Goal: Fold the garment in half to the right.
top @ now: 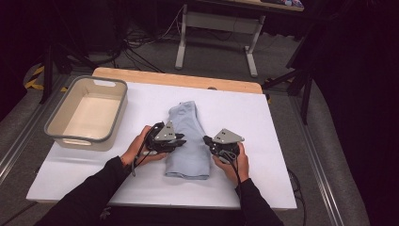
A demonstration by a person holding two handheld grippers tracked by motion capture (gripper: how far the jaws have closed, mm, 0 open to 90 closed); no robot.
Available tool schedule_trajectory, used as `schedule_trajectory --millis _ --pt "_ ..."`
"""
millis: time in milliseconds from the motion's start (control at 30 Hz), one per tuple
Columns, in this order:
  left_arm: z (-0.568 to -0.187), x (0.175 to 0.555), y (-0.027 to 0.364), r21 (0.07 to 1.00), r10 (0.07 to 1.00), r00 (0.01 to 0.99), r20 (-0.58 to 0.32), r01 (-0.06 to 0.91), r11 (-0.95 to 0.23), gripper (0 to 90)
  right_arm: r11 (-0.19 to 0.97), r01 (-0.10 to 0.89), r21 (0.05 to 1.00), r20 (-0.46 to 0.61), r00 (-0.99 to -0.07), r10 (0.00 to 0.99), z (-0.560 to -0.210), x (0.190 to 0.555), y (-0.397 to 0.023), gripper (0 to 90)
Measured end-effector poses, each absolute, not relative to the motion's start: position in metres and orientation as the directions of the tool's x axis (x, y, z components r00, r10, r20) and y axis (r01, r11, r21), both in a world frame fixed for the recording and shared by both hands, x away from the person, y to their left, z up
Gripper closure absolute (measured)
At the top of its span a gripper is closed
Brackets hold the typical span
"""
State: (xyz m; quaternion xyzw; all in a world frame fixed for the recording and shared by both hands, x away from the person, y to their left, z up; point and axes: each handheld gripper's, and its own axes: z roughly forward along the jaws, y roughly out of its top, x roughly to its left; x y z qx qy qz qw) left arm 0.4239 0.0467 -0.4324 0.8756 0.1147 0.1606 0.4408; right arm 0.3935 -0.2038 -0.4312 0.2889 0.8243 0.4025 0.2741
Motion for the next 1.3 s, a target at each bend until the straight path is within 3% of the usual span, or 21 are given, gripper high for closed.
schedule_trajectory --millis 367,800,933,1300 --pt "-0.453 0.428 0.035 0.77 0.329 0.931 0.16 0.091 -0.632 74.1 0.575 0.302 0.761 -0.23 -0.702 0.674 -0.452 0.4 -0.196 88.4" --pt "-0.461 0.432 0.039 0.8 0.344 0.935 0.08 0.145 -0.581 75.8 0.567 0.32 0.759 -0.221 -0.693 0.686 -0.458 0.396 -0.202 88.7" --pt "-0.457 0.429 0.038 0.803 0.348 0.931 0.107 0.125 -0.582 75.5 0.578 0.314 0.753 -0.237 -0.69 0.684 -0.457 0.395 -0.2 87.6" --pt "-0.437 0.419 0.051 0.845 0.39 0.903 0.179 0.063 -0.532 64.4 0.532 0.267 0.803 -0.247 -0.664 0.706 -0.442 0.39 -0.206 83.3"
